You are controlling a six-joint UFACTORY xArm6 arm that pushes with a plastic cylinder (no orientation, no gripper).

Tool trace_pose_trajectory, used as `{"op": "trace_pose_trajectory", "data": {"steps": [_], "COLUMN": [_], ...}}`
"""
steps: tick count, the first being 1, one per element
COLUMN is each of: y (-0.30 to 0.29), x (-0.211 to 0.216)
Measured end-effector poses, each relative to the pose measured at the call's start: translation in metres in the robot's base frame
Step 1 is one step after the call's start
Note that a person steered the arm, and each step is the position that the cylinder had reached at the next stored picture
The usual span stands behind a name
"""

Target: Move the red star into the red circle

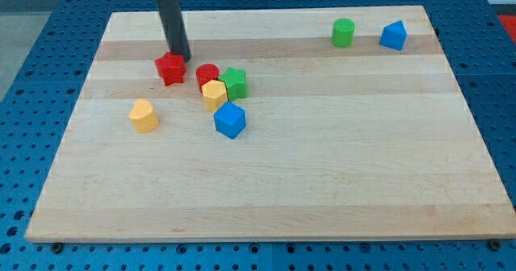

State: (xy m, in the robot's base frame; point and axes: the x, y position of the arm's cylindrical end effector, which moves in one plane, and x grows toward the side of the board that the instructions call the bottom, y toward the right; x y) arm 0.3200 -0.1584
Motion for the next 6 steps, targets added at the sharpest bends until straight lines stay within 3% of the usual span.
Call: {"op": "trace_pose_trajectory", "data": {"steps": [2,4,6], "y": [-0.009,-0.077,-0.006], "x": [0.023,0.031,0.059]}}
